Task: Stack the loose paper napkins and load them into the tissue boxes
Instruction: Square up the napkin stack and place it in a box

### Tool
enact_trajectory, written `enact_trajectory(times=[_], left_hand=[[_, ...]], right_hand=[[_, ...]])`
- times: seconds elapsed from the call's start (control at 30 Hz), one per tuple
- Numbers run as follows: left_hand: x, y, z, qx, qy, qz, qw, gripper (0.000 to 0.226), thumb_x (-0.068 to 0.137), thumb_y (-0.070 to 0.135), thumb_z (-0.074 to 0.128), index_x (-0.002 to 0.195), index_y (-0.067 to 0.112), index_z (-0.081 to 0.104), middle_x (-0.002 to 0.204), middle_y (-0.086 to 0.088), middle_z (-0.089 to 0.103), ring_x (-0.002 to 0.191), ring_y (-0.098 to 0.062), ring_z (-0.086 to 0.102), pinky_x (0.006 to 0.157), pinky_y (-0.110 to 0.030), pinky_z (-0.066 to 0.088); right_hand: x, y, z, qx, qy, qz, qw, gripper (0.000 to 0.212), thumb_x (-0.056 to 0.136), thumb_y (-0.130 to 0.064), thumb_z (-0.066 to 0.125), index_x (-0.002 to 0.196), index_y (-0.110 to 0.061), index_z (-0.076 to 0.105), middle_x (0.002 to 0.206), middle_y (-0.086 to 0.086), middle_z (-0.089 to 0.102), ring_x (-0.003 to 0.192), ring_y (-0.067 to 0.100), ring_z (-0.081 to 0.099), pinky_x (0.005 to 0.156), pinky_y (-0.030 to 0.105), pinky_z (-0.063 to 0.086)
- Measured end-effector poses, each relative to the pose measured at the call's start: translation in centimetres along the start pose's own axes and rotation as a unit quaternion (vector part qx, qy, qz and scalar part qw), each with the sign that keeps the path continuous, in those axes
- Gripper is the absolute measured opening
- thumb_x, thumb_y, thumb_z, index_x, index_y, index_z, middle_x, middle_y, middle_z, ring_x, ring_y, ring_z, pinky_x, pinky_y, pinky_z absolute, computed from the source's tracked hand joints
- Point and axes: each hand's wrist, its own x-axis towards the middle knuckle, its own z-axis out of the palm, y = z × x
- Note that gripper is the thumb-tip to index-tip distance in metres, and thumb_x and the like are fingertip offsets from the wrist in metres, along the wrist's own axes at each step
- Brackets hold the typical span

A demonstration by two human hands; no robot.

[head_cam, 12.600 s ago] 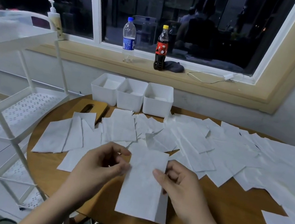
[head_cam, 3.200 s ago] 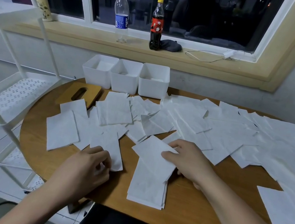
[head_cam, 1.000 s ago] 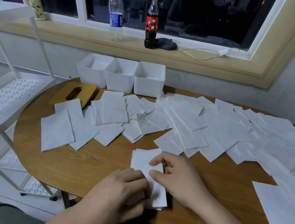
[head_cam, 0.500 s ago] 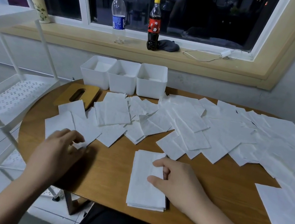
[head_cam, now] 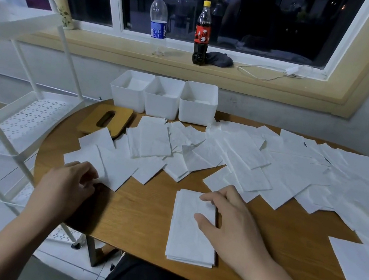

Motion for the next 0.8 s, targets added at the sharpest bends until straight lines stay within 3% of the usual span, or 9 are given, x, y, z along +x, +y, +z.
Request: enact_trajectory(times=[0.17, 0.33, 0.43, 0.6, 0.73, 0.8], left_hand=[[-0.7, 1.3, -1.0, -0.036, 0.029, 0.01, 0.999, 0.037, 0.084, 0.01, 0.085, 0.107, 0.034, 0.069, 0.09, 0.015, 0.07, 0.082, -0.013, 0.066, 0.067, -0.036, 0.055], [-2.0, 4.8, -2.1, -0.077, 0.032, 0.081, 0.993, 0.046, 0.081, 0.005, 0.089, 0.11, 0.034, 0.069, 0.091, 0.021, 0.069, 0.082, -0.001, 0.066, 0.064, -0.03, 0.055], [-3.0, 7.7, -2.8, -0.127, 0.006, 0.122, 0.984, 0.05, 0.084, 0.006, 0.086, 0.112, 0.042, 0.065, 0.091, 0.024, 0.07, 0.089, 0.003, 0.068, 0.065, -0.019, 0.049], [-4.5, 12.1, -4.3, -0.247, -0.048, 0.173, 0.952, 0.04, 0.091, 0.013, 0.083, 0.114, 0.042, 0.067, 0.101, 0.022, 0.076, 0.097, -0.006, 0.072, 0.074, -0.025, 0.052], [-4.4, 13.9, -5.1, -0.383, -0.08, 0.165, 0.906, 0.032, 0.094, 0.013, 0.08, 0.119, 0.031, 0.071, 0.104, 0.007, 0.08, 0.099, -0.017, 0.074, 0.079, -0.027, 0.053], [-4.1, 14.2, -5.2, -0.442, -0.079, 0.144, 0.882, 0.034, 0.093, 0.015, 0.08, 0.124, 0.025, 0.071, 0.11, 0.001, 0.079, 0.105, -0.022, 0.074, 0.083, -0.036, 0.057]], right_hand=[[0.4, -1.2, 0.5, 0.021, 0.008, -0.025, 0.999, 0.026, 0.1, -0.038, 0.072, 0.126, -0.037, 0.067, 0.115, -0.027, 0.046, 0.117, -0.007, 0.051, 0.091, 0.015, 0.048], [1.0, -2.6, 0.8, 0.045, -0.015, -0.041, 0.998, 0.031, 0.101, -0.036, 0.072, 0.13, -0.04, 0.063, 0.118, -0.03, 0.047, 0.12, -0.009, 0.049, 0.092, 0.008, 0.043], [1.5, -3.3, 0.7, 0.057, -0.044, -0.048, 0.996, 0.042, 0.099, -0.04, 0.073, 0.138, -0.042, 0.057, 0.129, -0.032, 0.046, 0.127, -0.009, 0.048, 0.103, 0.012, 0.043], [2.0, -4.1, 0.4, 0.076, -0.094, -0.048, 0.991, 0.063, 0.096, -0.046, 0.076, 0.151, -0.05, 0.045, 0.15, -0.036, 0.041, 0.142, -0.007, 0.041, 0.118, 0.023, 0.037], [2.2, -3.7, 0.5, 0.164, -0.061, -0.061, 0.983, 0.02, 0.101, -0.035, 0.073, 0.121, -0.035, 0.073, 0.117, -0.016, 0.072, 0.116, 0.008, 0.065, 0.1, 0.037, 0.052], [2.1, -3.7, 0.3, 0.204, -0.044, -0.034, 0.977, 0.013, 0.105, -0.034, 0.069, 0.114, -0.027, 0.075, 0.106, -0.011, 0.075, 0.105, 0.011, 0.067, 0.095, 0.044, 0.055]])
